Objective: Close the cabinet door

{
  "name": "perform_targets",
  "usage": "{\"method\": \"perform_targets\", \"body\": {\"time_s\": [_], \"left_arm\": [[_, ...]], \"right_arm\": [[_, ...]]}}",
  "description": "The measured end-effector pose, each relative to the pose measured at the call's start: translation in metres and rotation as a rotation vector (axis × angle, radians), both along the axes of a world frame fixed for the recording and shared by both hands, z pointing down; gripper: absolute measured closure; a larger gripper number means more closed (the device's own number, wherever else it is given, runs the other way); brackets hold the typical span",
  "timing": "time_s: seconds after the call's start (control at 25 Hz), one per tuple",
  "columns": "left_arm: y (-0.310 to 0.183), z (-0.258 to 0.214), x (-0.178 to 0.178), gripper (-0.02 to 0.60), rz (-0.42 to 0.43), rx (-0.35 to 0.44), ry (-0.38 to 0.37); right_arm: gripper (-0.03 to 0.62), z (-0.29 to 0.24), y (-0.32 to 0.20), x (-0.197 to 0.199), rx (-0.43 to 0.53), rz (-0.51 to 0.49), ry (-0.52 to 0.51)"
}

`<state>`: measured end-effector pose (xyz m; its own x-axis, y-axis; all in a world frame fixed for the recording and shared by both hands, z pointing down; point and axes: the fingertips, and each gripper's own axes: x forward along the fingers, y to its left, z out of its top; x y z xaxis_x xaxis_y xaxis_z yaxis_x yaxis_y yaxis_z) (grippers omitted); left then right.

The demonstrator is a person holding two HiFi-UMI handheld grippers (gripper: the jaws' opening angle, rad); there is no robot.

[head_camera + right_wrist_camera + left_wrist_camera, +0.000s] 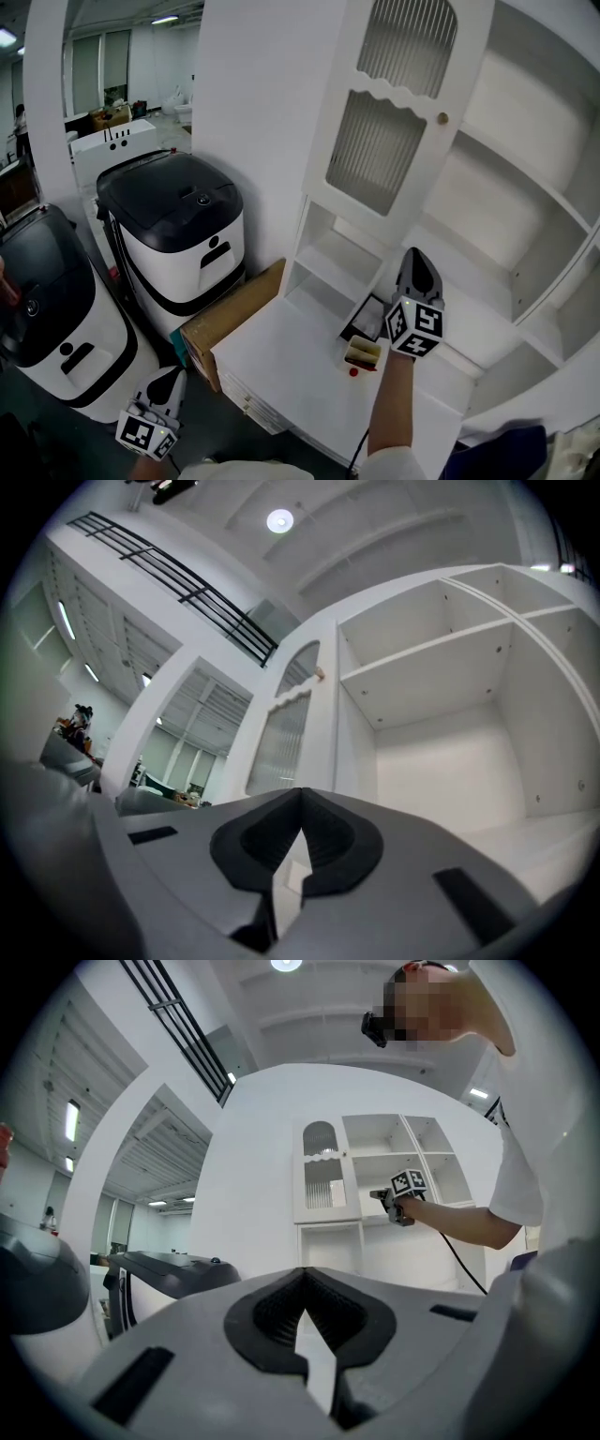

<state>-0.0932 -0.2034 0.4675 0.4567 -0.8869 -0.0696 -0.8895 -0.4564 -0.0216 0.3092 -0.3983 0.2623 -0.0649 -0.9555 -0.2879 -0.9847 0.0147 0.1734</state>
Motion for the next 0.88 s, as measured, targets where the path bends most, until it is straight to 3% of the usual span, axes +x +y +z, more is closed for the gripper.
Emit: {"method": "perform_targets", "body": {"time_s": [0.2,0.48,0.88], "left_arm": [[0.003,-0.004,-0.021,0.577,-0.053,0.014,0.014],[0.011,-0.007,-0.046,0.577,-0.108,0.024,0.018],[0.025,-0.007,-0.072,0.578,-0.156,0.022,0.033]], "right_arm": [[0.597,0.005,0.048,-0.052,0.031,-0.119,0.047],[0.597,0.069,0.098,-0.102,-0.076,-0.252,0.051],[0.597,0.118,0.151,-0.122,-0.181,-0.270,0.067]]}}
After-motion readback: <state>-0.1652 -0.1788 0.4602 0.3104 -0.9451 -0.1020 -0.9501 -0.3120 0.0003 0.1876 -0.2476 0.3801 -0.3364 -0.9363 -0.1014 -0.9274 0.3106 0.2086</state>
